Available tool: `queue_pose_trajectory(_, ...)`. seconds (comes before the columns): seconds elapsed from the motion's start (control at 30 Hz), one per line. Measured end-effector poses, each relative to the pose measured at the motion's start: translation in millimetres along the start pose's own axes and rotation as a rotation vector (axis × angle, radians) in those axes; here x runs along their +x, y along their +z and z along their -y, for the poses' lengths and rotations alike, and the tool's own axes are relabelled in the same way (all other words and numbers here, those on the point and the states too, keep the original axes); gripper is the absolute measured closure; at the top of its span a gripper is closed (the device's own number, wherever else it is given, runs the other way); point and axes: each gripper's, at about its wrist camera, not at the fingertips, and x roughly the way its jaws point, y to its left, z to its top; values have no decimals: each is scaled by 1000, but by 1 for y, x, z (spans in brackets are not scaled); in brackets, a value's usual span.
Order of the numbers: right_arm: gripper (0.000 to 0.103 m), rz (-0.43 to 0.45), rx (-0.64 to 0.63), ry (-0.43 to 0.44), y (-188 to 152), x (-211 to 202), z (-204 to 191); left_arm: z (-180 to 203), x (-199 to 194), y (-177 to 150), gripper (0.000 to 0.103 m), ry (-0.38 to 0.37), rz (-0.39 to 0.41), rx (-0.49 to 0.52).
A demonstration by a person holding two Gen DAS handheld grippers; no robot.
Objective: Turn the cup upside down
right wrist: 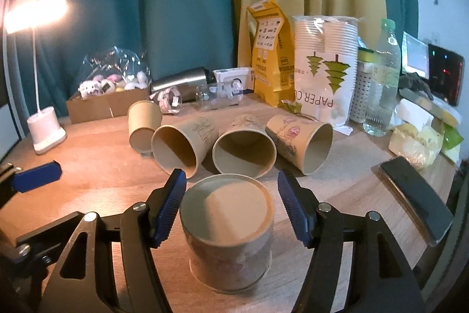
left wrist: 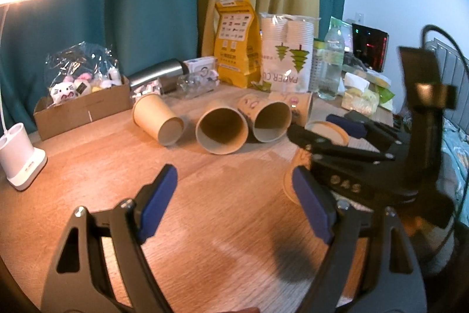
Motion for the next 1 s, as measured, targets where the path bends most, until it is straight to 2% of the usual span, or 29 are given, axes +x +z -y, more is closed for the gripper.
queue_pose_trajectory(0.13,34,23,24,9,1,-23,6,-1,-1,0,21,3,-3,-6)
queue_pose_trajectory(0.27,29,48,49,2,0,-54,13,-5,-1,0,21,2,-10,-23)
queue_pose_trajectory(0.43,28,22,73,-24,-7,-75,18,-8,1,0,21,0,-22,-34)
queue_pose_trajectory(0.73,28,-35,123,-60,-23,-82,25,2,-2,-2,21,-32,-19,24)
queue_pose_trajectory(1.0,28,-57,112,-28,-25,-75,19,5,-3,-3,21,3,-21,31)
